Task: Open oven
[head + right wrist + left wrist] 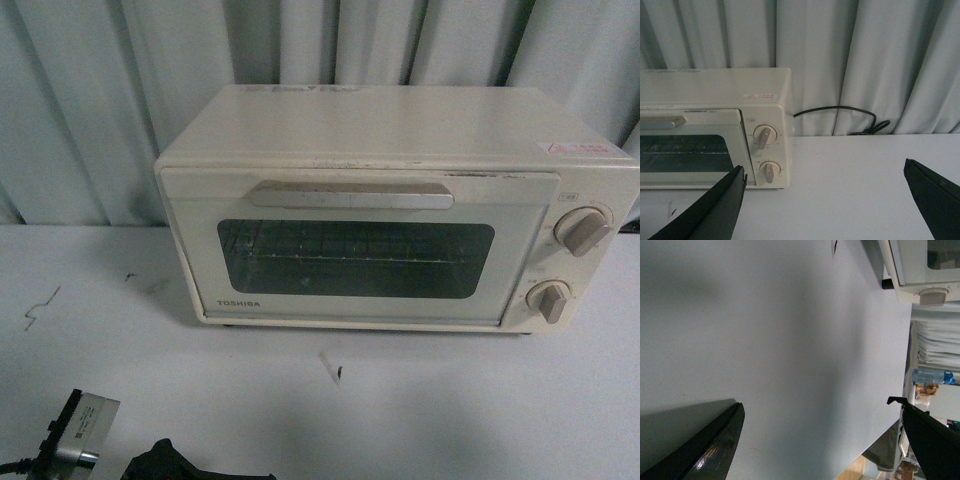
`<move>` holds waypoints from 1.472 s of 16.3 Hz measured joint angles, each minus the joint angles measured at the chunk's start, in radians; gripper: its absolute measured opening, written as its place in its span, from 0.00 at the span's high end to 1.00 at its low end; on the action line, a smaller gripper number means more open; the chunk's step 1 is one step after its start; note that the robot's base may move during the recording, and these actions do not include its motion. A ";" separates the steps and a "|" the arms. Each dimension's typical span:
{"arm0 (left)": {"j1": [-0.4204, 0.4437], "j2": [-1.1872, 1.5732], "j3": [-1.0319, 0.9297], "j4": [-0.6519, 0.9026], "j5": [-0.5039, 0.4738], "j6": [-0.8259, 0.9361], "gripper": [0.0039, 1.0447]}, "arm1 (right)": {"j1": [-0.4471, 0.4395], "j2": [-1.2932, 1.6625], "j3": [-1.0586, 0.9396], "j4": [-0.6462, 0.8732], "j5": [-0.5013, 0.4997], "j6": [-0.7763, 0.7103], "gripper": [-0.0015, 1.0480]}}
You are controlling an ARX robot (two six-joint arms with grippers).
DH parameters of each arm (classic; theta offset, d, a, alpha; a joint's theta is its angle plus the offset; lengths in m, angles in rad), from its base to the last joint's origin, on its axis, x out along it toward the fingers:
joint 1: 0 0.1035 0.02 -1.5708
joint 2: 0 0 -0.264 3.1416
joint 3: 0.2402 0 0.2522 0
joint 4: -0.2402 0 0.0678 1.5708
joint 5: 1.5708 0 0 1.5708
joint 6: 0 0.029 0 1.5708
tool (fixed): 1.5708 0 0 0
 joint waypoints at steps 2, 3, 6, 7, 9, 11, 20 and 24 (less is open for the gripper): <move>0.005 -0.011 -0.008 -0.004 -0.017 -0.004 0.07 | 0.000 0.000 0.000 0.000 0.000 0.000 0.06; 0.020 -0.010 -0.018 -0.003 -0.017 0.000 0.07 | 0.000 0.000 0.000 0.000 0.000 0.000 0.06; 0.033 -0.011 -0.023 0.000 -0.015 -0.003 0.07 | 0.000 0.000 0.000 0.000 0.000 0.000 0.06; 0.027 -0.016 -0.026 -0.004 -0.021 -0.002 0.07 | 0.000 0.000 0.000 0.000 0.000 0.000 0.06; 0.025 -0.021 -0.026 -0.004 -0.023 -0.002 0.07 | 0.000 0.000 0.000 0.000 0.000 0.000 0.06; 0.029 0.009 -0.026 0.016 -0.009 -0.004 0.07 | 0.000 0.000 0.000 0.000 0.000 0.000 0.06; 0.008 0.137 0.013 0.126 0.051 -0.142 0.07 | 0.000 0.000 0.000 0.000 0.000 0.000 0.06; 0.013 0.167 0.021 0.184 0.047 -0.172 0.06 | 0.000 0.000 0.000 0.000 0.000 0.000 0.06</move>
